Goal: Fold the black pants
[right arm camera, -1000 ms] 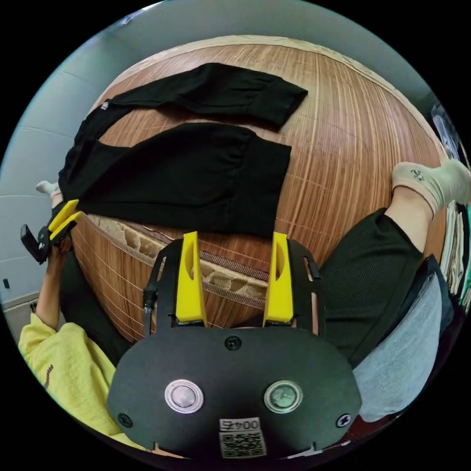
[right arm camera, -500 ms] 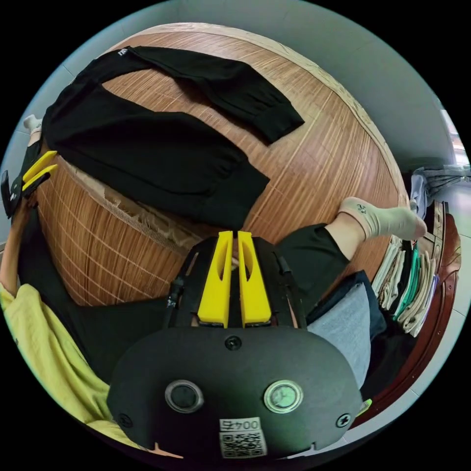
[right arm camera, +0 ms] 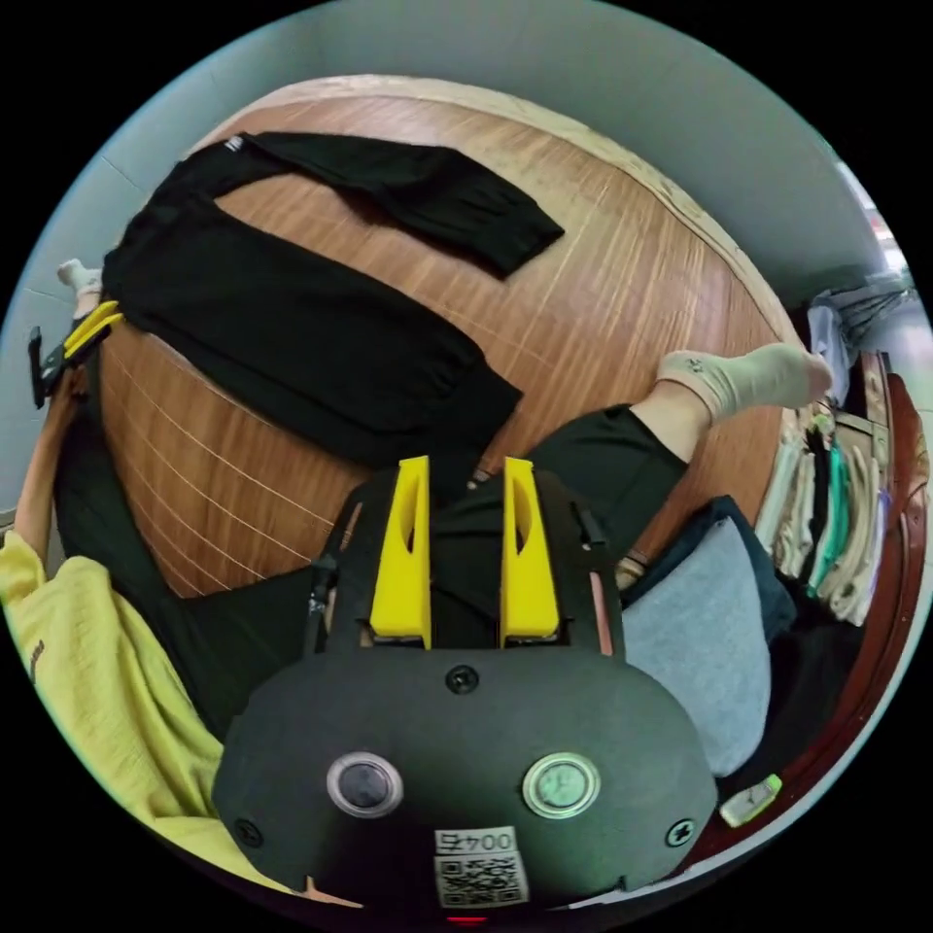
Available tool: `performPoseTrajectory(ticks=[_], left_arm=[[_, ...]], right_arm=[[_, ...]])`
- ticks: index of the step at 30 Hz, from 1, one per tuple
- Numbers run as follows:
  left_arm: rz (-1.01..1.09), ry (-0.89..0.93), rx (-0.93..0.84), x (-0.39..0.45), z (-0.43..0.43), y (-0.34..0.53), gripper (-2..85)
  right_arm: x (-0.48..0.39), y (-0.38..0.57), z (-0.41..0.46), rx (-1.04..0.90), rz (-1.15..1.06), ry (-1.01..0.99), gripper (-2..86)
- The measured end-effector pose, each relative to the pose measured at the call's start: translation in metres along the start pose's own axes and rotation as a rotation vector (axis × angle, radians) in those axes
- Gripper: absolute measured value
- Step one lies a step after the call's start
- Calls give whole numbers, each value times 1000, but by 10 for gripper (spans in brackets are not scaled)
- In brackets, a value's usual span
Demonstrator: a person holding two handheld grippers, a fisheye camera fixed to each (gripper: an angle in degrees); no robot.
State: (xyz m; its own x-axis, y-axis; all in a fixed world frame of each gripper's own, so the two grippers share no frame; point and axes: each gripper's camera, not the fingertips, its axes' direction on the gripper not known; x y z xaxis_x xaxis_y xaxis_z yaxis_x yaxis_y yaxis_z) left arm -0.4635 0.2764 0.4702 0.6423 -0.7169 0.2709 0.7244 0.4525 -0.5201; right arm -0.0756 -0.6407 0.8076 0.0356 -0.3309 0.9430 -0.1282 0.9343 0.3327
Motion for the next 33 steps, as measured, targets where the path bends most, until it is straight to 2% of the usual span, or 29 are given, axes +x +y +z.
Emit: performPoseTrajectory(ticks=[3,7,12,16,19,21,26,33], left_arm=[[-230,-71,-57,-79,1,0,127],[-498,-143,-98,-163,6,1,141],[-615,-221,-128,-204,17,-14,153],[-723,-154,-162,-238,36,-16,132],[-725,-103,-166,-249,48,-22,72],[-709,-157,-164,-249,45,-29,45],[-651,-149,-118,-252,18,-46,25],[-640,10,-123,-259,-23,-30,19]], right_arm=[[-30,-12,7,85,-67,-173,134],[-80,-39,48,42,-123,-122,138],[-86,-57,85,-19,-87,-138,139],[-91,-67,85,-42,-119,-74,118],[-97,-76,86,-69,-152,22,80],[-97,-83,85,-89,-181,30,52],[-68,-100,63,-98,-210,-87,24],[-30,-86,10,-148,-238,-229,19]])
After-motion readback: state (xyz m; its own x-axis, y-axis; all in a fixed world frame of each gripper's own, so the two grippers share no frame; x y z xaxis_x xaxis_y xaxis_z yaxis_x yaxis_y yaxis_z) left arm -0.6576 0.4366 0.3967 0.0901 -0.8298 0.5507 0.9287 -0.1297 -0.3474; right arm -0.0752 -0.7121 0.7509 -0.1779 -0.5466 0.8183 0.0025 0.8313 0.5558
